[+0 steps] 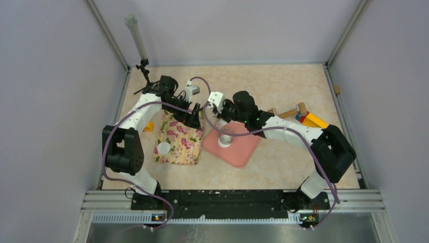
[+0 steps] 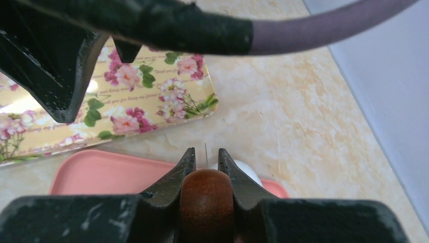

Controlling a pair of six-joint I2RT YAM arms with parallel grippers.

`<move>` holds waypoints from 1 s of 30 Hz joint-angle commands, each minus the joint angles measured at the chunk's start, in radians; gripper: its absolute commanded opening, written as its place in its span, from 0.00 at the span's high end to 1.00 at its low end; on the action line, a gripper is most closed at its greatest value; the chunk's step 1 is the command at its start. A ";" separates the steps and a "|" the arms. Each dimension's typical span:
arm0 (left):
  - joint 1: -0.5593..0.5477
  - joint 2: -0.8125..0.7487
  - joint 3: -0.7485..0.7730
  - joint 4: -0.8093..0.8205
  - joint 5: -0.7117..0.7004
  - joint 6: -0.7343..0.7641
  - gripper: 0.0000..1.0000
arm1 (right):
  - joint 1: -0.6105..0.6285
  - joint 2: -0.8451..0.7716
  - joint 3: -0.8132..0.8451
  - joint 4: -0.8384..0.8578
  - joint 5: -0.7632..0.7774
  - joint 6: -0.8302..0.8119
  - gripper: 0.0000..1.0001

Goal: Roll out the dumpling wrappers from the dough

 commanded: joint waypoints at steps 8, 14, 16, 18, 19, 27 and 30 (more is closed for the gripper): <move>0.006 -0.048 -0.002 0.020 0.042 0.020 0.01 | -0.058 -0.088 -0.086 0.007 0.172 -0.106 1.00; 0.006 -0.050 -0.001 0.019 0.044 0.021 0.01 | -0.065 -0.146 -0.103 -0.023 0.224 -0.133 1.00; 0.006 -0.052 -0.001 0.019 0.042 0.020 0.01 | -0.065 -0.161 -0.109 -0.035 0.244 -0.144 1.00; 0.006 -0.053 -0.001 0.019 0.043 0.021 0.01 | -0.064 -0.173 -0.114 -0.053 0.265 -0.158 1.00; 0.006 -0.053 0.000 0.019 0.043 0.019 0.01 | -0.065 -0.181 -0.115 -0.059 0.279 -0.165 1.00; -0.004 -0.050 0.018 0.030 0.023 0.006 0.01 | -0.084 -0.305 -0.066 -0.148 0.154 -0.059 1.00; -0.038 -0.029 0.054 0.036 -0.028 -0.011 0.01 | -0.106 -0.389 -0.058 -0.169 0.011 0.047 1.00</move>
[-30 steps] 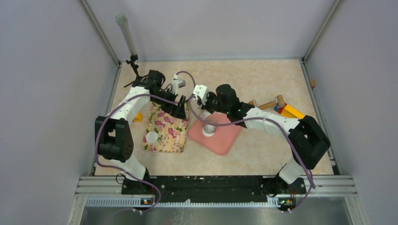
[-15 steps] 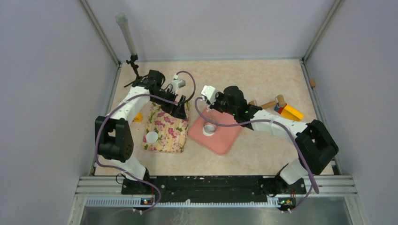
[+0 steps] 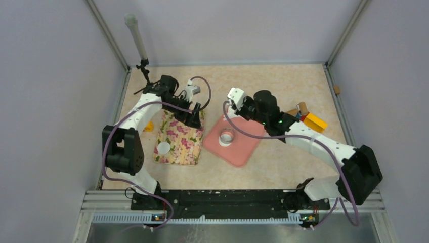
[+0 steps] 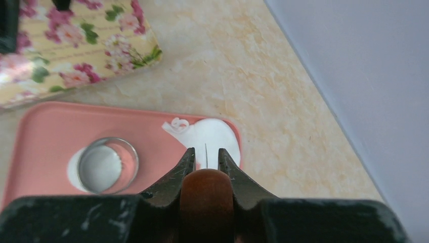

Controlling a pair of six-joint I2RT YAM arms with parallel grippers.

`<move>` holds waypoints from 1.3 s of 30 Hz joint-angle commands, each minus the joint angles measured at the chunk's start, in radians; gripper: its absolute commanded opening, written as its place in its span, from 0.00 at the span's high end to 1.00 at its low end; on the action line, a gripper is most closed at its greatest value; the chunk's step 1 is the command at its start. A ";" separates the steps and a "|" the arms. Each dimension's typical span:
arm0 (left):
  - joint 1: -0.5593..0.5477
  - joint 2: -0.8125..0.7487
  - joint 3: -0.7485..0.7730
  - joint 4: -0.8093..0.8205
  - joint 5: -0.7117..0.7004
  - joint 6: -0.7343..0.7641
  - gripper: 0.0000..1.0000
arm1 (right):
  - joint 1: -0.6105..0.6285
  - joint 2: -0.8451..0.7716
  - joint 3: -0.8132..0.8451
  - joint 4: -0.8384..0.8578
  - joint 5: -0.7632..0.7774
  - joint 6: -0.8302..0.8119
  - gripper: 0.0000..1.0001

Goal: Roll out the dumpling wrappers from the dough

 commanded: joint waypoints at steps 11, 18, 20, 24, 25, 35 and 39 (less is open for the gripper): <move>-0.303 0.228 0.305 0.058 -0.415 -0.147 0.01 | -0.278 -0.415 -0.101 0.024 -0.385 0.283 1.00; -0.392 0.370 0.396 0.034 -0.458 -0.176 0.05 | -0.409 -0.507 -0.208 0.034 -0.249 0.291 1.00; -0.409 0.392 0.403 0.030 -0.453 -0.175 0.08 | -0.432 -0.529 -0.220 0.044 -0.241 0.286 1.00; -0.429 0.432 0.420 0.003 -0.440 -0.177 0.16 | -0.443 -0.550 -0.219 0.045 -0.216 0.278 1.00; -0.432 0.437 0.421 0.000 -0.438 -0.178 0.18 | -0.443 -0.552 -0.223 0.049 -0.216 0.280 1.00; -0.451 0.473 0.433 -0.015 -0.422 -0.178 0.53 | -0.443 -0.577 -0.238 0.057 -0.197 0.274 1.00; -0.449 0.469 0.454 -0.026 -0.428 -0.188 0.88 | -0.444 -0.580 -0.240 0.059 -0.193 0.274 1.00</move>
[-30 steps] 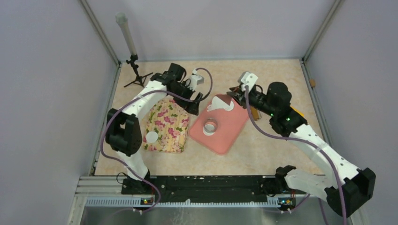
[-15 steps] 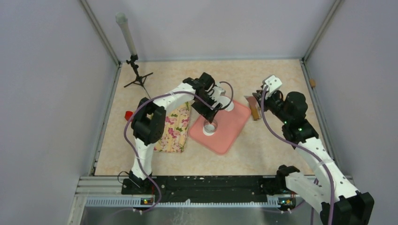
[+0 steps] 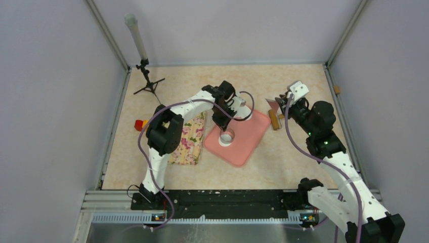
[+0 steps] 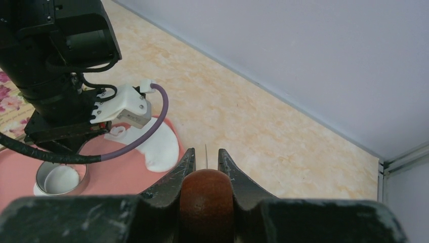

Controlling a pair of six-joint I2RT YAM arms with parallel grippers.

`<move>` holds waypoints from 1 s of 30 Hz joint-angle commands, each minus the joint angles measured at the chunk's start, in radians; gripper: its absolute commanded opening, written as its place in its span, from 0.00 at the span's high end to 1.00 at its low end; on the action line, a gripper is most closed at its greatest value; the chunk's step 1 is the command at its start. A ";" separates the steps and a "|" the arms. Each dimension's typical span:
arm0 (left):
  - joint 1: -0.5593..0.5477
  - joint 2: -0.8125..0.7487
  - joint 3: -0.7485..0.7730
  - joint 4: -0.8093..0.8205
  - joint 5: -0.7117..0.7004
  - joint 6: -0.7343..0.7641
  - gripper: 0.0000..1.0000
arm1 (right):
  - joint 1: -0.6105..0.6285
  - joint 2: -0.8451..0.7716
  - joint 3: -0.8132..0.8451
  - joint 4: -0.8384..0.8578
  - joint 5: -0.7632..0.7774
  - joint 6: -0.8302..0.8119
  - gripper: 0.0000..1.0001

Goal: Roll out the dumpling wrappers from the dough

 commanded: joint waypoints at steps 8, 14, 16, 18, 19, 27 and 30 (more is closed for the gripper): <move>0.012 -0.130 0.079 -0.024 0.056 -0.009 1.00 | -0.018 -0.029 -0.011 0.066 0.064 0.004 1.00; 0.011 -0.184 0.144 0.095 0.155 -0.073 1.00 | -0.023 -0.031 -0.006 0.090 0.184 0.016 1.00; 0.004 -0.157 0.151 0.162 0.159 -0.112 1.00 | -0.027 -0.032 -0.006 0.101 0.231 0.021 1.00; -0.006 -0.094 0.197 0.181 0.149 -0.139 1.00 | -0.032 -0.032 -0.005 0.109 0.292 0.029 1.00; -0.009 -0.053 0.227 0.181 0.143 -0.150 1.00 | -0.035 -0.034 -0.004 0.114 0.314 0.035 1.00; -0.018 0.127 0.326 0.312 0.063 -0.296 1.00 | -0.050 -0.044 0.002 0.122 0.372 0.053 1.00; -0.020 0.173 0.361 0.337 0.020 -0.340 1.00 | -0.048 -0.045 0.000 0.125 0.372 0.050 1.00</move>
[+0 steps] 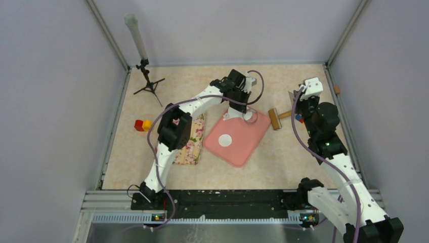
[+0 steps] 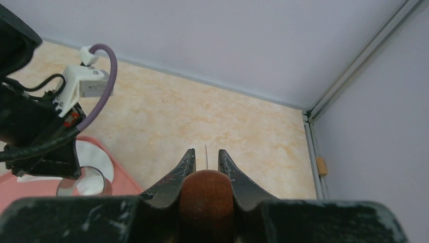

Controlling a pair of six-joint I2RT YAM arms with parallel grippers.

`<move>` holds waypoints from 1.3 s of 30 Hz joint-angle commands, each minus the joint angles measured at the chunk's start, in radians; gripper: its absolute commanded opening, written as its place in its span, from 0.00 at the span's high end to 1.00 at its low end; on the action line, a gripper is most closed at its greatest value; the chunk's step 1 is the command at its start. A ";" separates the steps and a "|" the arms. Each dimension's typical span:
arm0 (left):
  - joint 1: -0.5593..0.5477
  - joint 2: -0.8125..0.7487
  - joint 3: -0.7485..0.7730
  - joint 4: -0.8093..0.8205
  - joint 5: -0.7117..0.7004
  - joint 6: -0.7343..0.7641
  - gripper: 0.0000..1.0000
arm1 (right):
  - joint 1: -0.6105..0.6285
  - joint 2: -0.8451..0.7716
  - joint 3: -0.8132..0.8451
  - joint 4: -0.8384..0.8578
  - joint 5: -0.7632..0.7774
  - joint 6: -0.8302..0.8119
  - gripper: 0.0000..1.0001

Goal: Roll out the dumpling wrappers from the dough

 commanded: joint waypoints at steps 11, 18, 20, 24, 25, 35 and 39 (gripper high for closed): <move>-0.035 0.105 0.122 0.086 -0.039 -0.151 1.00 | -0.013 -0.025 0.004 0.078 0.031 0.004 1.00; -0.064 0.112 0.147 0.074 -0.058 -0.145 1.00 | -0.013 -0.030 0.005 0.080 0.039 0.002 1.00; -0.068 0.126 0.157 0.069 -0.073 -0.140 1.00 | -0.014 -0.031 0.005 0.079 0.037 0.002 1.00; -0.075 0.150 0.170 0.061 -0.082 -0.138 0.68 | -0.013 -0.033 0.007 0.075 0.033 0.005 1.00; -0.076 0.151 0.172 0.059 -0.080 -0.138 0.48 | -0.014 -0.033 0.008 0.075 0.031 0.005 1.00; 0.015 -0.114 0.123 0.017 0.011 -0.041 0.01 | -0.013 0.013 0.085 -0.031 -0.210 0.102 1.00; 0.138 -0.345 -0.049 -0.055 0.145 0.122 0.01 | -0.013 0.087 0.112 -0.037 -0.547 0.225 1.00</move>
